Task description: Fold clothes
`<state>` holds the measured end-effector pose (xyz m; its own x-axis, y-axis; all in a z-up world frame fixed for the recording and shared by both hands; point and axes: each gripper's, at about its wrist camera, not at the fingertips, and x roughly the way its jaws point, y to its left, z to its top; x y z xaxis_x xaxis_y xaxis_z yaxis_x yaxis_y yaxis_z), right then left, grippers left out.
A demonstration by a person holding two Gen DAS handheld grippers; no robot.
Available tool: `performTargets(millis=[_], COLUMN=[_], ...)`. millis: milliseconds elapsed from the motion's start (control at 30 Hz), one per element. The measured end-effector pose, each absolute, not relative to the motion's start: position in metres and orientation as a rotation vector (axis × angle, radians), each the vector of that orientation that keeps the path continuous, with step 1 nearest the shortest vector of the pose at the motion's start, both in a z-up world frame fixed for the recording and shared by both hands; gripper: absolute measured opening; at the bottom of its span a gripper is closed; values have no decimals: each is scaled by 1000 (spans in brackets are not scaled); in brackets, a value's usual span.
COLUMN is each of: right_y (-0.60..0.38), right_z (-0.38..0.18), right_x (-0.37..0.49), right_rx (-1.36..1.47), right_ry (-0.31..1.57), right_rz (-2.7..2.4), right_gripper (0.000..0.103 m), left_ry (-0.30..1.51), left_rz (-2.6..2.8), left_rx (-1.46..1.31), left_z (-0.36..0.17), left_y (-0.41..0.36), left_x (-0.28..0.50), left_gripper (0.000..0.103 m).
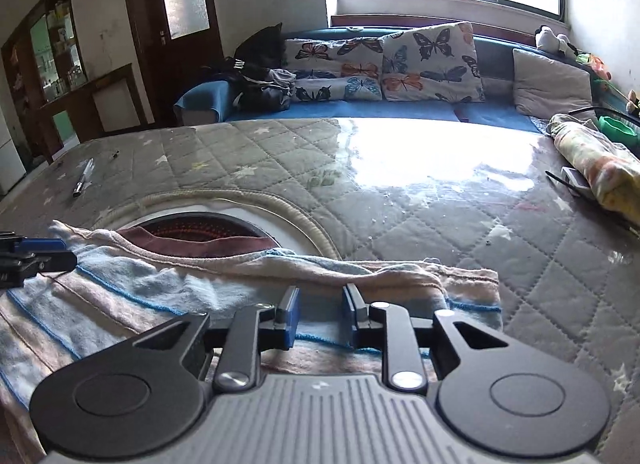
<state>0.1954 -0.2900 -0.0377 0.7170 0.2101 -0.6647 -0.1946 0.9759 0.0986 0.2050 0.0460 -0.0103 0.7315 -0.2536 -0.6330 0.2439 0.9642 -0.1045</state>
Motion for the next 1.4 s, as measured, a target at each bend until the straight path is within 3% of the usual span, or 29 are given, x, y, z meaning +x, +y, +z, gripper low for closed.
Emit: performTargets(millis=[67, 567, 867, 1067, 1400], right_y=[-289, -275, -201, -140, -71], right_z=[-38, -33, -14, -8, -20], right_x=[195, 190, 165, 155, 135], right_rx=[19, -23, -117, -199, -331], right_ry=[737, 746, 734, 720, 696], right_rz=[224, 250, 500, 665, 808], right_gripper=[24, 34, 34, 34, 33], left_ry=[694, 672, 745, 699, 730], left_rz=[-263, -226, -244, -260, -261], left_rx=[-17, -43, 3, 8, 52], left_z=[-8, 8, -5, 3, -8], left_y=[50, 76, 89, 90, 86], left_x=[206, 204, 208, 201, 207], left_gripper=[28, 28, 30, 29, 30])
